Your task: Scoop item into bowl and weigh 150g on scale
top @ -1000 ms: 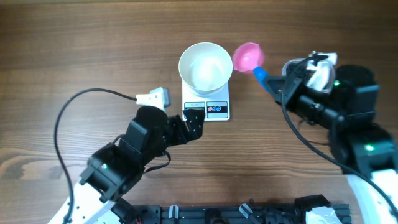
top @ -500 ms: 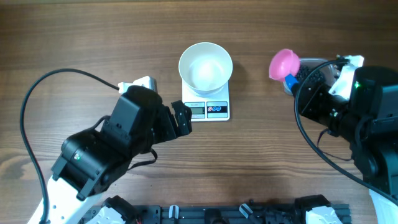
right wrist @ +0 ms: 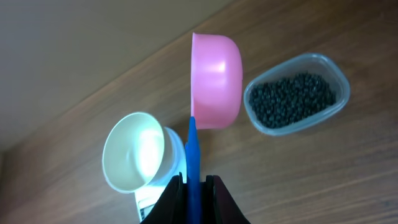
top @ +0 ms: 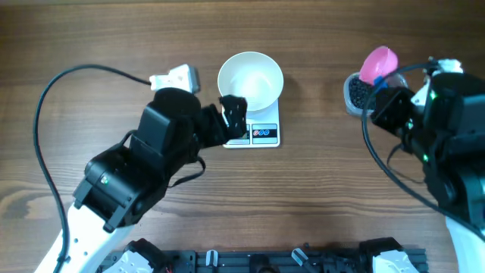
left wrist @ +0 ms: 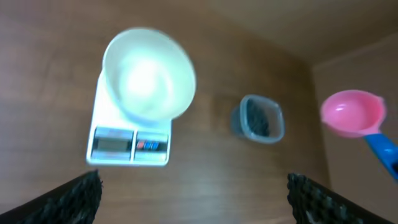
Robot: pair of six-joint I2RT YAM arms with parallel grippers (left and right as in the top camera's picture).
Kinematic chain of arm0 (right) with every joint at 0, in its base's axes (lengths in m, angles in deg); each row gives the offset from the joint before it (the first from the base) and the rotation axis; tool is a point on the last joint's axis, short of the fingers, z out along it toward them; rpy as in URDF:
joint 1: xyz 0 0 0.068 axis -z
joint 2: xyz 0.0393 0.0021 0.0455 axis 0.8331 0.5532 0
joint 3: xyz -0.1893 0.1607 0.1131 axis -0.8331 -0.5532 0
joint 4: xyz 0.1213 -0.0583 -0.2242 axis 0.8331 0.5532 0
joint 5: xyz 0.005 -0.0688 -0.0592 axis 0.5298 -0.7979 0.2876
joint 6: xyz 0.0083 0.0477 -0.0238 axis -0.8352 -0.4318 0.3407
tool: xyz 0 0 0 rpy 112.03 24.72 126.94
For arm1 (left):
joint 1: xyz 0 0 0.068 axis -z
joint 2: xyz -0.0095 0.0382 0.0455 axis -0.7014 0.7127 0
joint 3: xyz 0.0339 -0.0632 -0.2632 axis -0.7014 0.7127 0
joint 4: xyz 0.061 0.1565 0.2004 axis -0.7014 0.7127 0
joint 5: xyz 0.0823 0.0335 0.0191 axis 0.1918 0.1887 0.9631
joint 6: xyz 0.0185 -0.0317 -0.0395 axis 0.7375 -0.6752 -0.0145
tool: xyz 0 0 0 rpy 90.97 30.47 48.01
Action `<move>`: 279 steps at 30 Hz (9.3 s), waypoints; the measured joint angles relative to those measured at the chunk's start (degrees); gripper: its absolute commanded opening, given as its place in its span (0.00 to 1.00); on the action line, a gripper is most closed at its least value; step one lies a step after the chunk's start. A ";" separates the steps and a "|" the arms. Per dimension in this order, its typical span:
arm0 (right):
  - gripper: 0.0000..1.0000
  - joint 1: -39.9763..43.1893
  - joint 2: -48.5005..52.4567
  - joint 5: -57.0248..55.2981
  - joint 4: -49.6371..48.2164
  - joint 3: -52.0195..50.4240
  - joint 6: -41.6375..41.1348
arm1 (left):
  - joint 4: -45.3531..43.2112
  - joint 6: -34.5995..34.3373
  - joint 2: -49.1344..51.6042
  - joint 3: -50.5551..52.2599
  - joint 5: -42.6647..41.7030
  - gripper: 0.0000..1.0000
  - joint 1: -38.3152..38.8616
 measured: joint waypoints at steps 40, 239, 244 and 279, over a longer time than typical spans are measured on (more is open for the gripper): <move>0.04 0.00 4.57 1.66 -14.45 0.00 9.11 | 12.85 3.19 14.62 -0.04 -5.62 1.00 0.00; 0.04 0.00 4.57 2.34 -7.87 0.00 13.22 | -16.81 10.05 43.85 10.14 6.69 1.00 0.09; 0.04 0.00 4.57 2.34 -7.87 0.00 13.22 | -17.33 12.20 44.00 10.14 4.76 1.00 -0.31; 0.04 0.00 4.57 2.34 -7.87 0.00 13.22 | -17.33 13.14 44.02 10.14 4.61 1.00 0.15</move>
